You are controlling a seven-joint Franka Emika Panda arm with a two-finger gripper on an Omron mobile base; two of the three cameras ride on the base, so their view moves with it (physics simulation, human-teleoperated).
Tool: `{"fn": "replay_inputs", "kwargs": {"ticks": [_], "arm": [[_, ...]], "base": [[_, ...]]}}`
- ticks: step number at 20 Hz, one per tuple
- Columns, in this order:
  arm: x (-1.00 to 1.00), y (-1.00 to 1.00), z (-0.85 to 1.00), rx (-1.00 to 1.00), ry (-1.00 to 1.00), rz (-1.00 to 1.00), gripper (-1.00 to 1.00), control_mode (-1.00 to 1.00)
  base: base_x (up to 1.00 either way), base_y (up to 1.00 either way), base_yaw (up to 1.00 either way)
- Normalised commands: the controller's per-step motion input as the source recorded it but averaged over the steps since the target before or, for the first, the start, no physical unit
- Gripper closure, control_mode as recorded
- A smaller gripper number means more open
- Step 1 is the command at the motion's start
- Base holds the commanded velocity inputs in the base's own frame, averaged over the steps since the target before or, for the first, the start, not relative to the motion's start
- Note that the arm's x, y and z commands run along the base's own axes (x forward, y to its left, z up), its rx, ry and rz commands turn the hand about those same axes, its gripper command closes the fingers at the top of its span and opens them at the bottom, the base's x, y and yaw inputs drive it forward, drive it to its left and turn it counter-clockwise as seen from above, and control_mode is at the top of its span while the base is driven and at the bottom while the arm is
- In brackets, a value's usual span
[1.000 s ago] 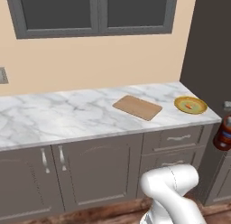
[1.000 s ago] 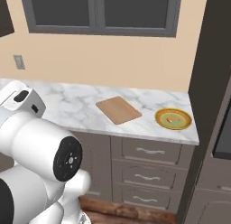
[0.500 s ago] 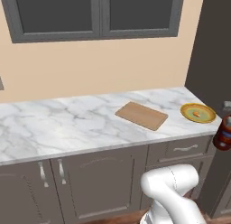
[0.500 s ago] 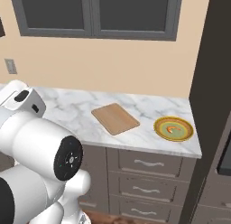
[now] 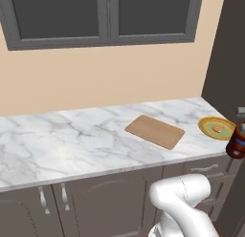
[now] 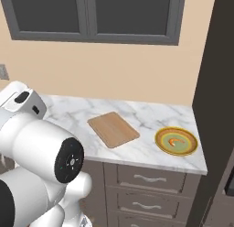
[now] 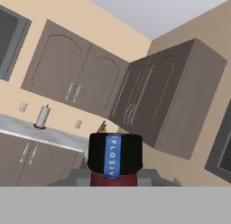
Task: Pick the shrimp from the plate and place it on the cutting board. Then pick the condiment bottle from the cabinet and place it next to the cutting board.
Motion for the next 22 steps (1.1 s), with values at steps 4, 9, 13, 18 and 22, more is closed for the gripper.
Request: {"fn": "replay_inputs", "kwargs": {"ticks": [4,9,13,18,22], "arm": [[0.00,0.00,0.00,0.00,0.00,0.00,1.00,1.00],[0.00,0.00,0.00,0.00,0.00,0.00,1.00,1.00],[0.00,0.00,0.00,0.00,0.00,0.00,1.00,1.00],[0.00,0.00,0.00,0.00,0.00,0.00,1.00,1.00],[0.00,0.00,0.00,0.00,0.00,0.00,1.00,1.00]], "base": [[0.46,0.04,-0.02],[0.44,0.04,-0.02],[0.41,0.04,-0.01],[0.17,0.07,0.00],[0.00,0.12,0.00]]}}
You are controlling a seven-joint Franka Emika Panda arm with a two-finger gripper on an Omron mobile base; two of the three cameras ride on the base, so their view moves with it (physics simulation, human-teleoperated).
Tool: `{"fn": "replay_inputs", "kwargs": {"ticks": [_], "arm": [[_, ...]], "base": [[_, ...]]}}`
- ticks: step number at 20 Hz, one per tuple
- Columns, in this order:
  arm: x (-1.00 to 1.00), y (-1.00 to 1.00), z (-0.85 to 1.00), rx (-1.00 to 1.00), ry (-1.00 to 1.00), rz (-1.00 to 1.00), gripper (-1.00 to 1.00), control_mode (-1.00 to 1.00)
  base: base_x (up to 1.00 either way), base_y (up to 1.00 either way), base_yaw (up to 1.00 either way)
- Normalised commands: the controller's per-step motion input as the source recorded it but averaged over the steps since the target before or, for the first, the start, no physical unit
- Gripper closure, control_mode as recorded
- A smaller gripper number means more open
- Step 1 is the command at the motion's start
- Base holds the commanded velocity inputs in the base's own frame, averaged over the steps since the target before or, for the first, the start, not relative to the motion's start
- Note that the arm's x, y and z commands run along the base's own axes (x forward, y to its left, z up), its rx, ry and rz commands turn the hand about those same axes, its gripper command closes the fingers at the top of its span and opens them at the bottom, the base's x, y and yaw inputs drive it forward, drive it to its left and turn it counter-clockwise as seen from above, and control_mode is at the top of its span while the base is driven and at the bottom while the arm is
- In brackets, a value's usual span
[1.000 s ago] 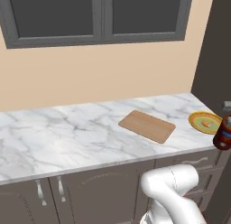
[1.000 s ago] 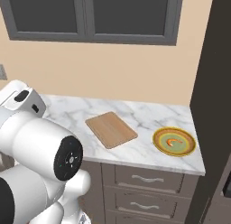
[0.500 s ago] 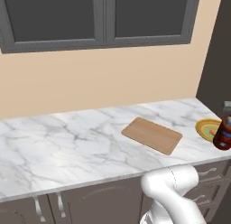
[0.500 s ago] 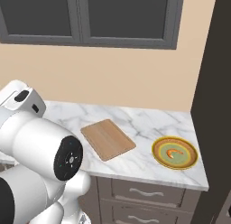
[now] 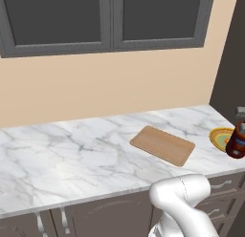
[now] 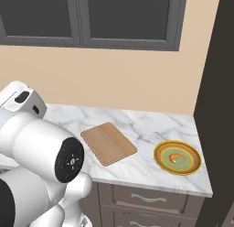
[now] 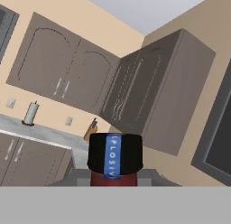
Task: Pick the shrimp from the plate and place it on the cutting board. Then pick the condiment bottle from the cabinet and place it next to the cutting board.
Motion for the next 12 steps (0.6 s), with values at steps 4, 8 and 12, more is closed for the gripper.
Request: {"fn": "replay_inputs", "kwargs": {"ticks": [4,8,12], "arm": [[0.00,0.05,-0.01,0.00,0.00,0.00,1.00,-1.00],[0.00,0.00,0.00,0.00,0.00,0.00,1.00,-1.00],[0.00,0.00,-0.01,0.00,0.00,0.00,1.00,-1.00]], "base": [[0.00,0.00,0.00],[0.00,0.00,0.00],[0.00,0.00,0.00]]}}
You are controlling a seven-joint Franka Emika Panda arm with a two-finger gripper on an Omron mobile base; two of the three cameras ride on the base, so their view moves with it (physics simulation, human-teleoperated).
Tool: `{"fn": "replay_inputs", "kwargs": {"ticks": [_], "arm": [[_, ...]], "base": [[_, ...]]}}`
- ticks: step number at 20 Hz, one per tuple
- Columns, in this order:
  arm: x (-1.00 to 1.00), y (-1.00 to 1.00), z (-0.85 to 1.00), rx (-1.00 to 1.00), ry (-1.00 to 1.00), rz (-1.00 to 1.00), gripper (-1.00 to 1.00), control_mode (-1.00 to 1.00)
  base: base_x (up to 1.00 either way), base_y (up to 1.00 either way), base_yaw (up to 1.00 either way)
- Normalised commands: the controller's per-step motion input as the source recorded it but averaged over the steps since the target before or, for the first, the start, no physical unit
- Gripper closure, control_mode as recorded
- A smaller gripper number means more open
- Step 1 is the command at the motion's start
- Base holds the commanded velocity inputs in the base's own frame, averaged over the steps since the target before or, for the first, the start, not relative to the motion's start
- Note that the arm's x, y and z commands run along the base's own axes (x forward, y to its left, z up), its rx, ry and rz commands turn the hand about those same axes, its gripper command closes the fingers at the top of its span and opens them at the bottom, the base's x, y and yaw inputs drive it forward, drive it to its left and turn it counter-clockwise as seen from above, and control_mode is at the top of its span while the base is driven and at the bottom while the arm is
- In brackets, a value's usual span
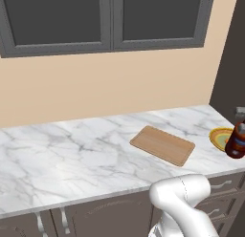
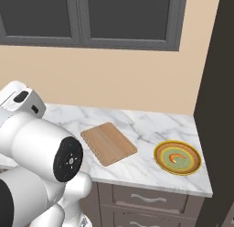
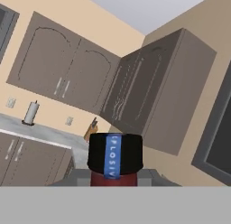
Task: Pick the shrimp from the plate and place it on the cutting board. Then pick the condiment bottle from the cabinet and place it next to the cutting board.
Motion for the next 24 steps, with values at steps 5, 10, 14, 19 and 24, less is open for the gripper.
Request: {"fn": "replay_inputs", "kwargs": {"ticks": [5,10,14,19,24], "arm": [[0.00,0.00,-0.16,0.00,0.00,-0.01,1.00,-1.00],[0.02,0.00,-0.19,0.05,0.00,-0.06,1.00,-1.00],[0.17,-0.04,-0.11,0.13,0.00,-0.09,1.00,-1.00],[0.33,-0.03,-0.13,0.15,0.00,-0.12,1.00,-1.00],[0.36,0.00,-0.13,0.14,0.00,-0.13,1.00,-1.00]], "base": [[0.00,0.00,0.00],[0.00,0.00,0.00],[0.00,0.00,0.00],[0.00,0.00,0.00],[0.00,0.00,0.00]]}}
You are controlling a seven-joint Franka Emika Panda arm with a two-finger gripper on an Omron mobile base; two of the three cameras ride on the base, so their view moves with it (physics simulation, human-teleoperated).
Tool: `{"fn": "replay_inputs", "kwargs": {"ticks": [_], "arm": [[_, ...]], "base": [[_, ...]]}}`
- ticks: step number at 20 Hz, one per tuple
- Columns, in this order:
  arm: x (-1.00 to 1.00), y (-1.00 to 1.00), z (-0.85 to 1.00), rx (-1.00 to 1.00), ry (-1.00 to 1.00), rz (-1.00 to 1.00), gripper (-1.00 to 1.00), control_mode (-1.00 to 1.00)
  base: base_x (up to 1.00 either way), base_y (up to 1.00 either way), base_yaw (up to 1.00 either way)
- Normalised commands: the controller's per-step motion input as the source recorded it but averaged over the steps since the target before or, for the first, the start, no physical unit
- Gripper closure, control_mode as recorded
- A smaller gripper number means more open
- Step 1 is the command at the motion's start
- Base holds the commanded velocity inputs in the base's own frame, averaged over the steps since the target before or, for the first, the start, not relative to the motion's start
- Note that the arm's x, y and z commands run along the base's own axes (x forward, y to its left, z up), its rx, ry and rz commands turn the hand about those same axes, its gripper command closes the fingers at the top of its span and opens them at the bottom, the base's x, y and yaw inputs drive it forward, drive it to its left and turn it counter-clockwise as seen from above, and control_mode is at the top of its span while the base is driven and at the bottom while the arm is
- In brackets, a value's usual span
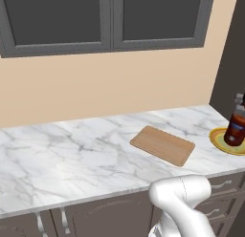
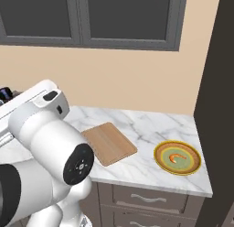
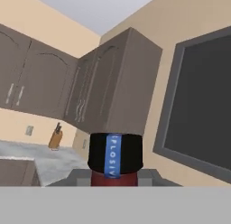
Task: Pick the shrimp from the plate and place it on the cutting board. Then pick the condiment bottle from the cabinet and place it next to the cutting board.
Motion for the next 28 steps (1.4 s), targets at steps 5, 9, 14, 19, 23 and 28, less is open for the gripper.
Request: {"fn": "replay_inputs", "kwargs": {"ticks": [5,9,14,19,23,28], "arm": [[0.34,0.00,-0.05,0.09,-0.02,-0.11,1.00,-1.00],[0.16,-0.01,-0.08,0.10,-0.01,-0.09,1.00,-1.00],[0.06,-0.10,-0.19,0.10,-0.02,-0.04,1.00,-1.00],[0.05,-0.08,-0.25,0.07,-0.05,0.00,1.00,-1.00],[0.10,0.00,-0.31,0.02,-0.06,0.00,1.00,-1.00],[0.16,0.00,-0.39,0.00,-0.07,-0.02,1.00,-1.00]], "base": [[0.00,0.00,0.00],[0.00,0.00,0.00],[0.00,0.00,0.00],[0.00,0.00,0.00],[0.00,0.00,0.00],[0.00,0.00,0.00]]}}
